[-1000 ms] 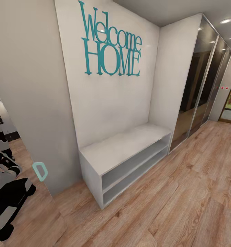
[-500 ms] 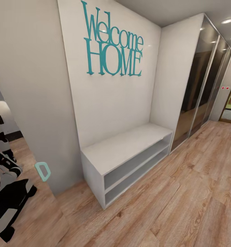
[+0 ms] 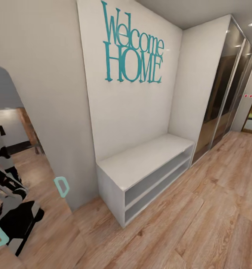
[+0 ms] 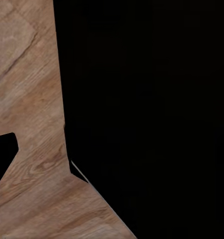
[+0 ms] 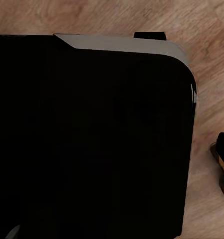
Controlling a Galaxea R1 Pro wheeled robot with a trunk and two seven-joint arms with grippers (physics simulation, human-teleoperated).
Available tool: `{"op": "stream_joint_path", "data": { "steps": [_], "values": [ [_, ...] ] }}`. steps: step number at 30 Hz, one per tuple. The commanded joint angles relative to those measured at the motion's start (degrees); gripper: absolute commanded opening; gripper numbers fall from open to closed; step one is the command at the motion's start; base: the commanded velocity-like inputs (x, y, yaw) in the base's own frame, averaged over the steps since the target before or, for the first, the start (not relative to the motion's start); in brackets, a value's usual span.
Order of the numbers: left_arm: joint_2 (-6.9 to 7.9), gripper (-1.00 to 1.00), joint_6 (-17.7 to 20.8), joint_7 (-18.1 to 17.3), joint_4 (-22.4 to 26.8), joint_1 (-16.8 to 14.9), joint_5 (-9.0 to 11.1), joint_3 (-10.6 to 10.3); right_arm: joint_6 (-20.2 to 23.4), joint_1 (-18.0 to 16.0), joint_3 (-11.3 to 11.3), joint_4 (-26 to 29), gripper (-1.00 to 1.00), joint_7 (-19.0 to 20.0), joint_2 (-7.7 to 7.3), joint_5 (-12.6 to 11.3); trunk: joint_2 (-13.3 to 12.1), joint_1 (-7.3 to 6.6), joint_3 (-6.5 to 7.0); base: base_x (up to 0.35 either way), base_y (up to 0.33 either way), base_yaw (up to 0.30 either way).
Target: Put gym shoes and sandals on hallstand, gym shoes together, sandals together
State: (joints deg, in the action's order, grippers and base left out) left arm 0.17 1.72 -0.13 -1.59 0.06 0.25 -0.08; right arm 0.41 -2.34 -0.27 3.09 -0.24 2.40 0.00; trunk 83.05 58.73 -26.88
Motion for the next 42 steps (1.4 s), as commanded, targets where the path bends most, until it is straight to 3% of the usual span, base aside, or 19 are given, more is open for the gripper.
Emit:
{"op": "stream_joint_path", "data": {
  "steps": [1, 15, 27, 28, 35, 36, 37, 42],
  "values": [
    [0.04, 1.0, 0.15, -0.06, 0.09, -0.06, 0.02, 0.03, 0.04, -0.02, -0.04, 0.25, 1.0, -0.03, 0.0, 0.0, 0.03, 0.0, -0.04, 0.0, 0.305, -0.071],
    [0.79, 1.0, -0.47, -0.51, 2.13, -4.31, 0.02, 0.0, 0.08, -0.03, -0.07, 4.67, 1.0, -0.07, -1.23, 0.03, 0.03, 0.0, -0.04, 0.128, 0.277, -0.209],
    [0.76, 1.0, -0.71, -0.49, 6.02, -6.17, -0.03, -0.05, -0.45, -0.03, -0.08, 8.54, 1.0, -0.04, -4.35, 0.01, 0.03, 0.0, -0.04, 0.096, 0.07, -0.218],
    [0.75, 1.0, -0.72, -0.49, 10.74, -6.19, -0.02, -0.04, -0.6, -0.03, -0.08, 16.93, 1.0, -0.03, -4.49, 0.0, 0.03, 0.0, -0.04, 0.018, 0.012, -0.218],
    [0.61, 1.0, -0.72, -0.54, 14.82, -6.33, -0.04, -0.09, -2.49, -0.03, -0.08, 19.84, 1.0, -0.01, -4.9, -0.02, 0.03, 0.0, -0.04, 0.009, 0.007, -0.254],
    [0.58, 1.0, -0.71, -0.54, 15.43, -6.34, -0.12, -0.12, -3.06, -0.03, -0.08, 20.19, 1.0, 0.0, -4.93, -0.03, 0.03, 0.0, -0.04, 0.004, 0.003, -0.281],
    [0.11, 1.0, -0.52, -0.62, 18.3, -6.66, -0.39, -0.32, -6.48, -0.03, -0.08, 21.98, 1.0, 0.08, -4.99, -0.12, 0.03, 0.0, -0.04, 0.001, 0.001, -0.294],
    [-0.11, 1.0, -0.28, -0.65, 19.91, -7.51, -0.52, -0.45, -8.51, -0.03, -0.08, 23.5, 1.0, 0.23, -5.02, -0.17, 0.03, 0.0, -0.04, 0.001, 0.001, -0.296]
  ]
}}
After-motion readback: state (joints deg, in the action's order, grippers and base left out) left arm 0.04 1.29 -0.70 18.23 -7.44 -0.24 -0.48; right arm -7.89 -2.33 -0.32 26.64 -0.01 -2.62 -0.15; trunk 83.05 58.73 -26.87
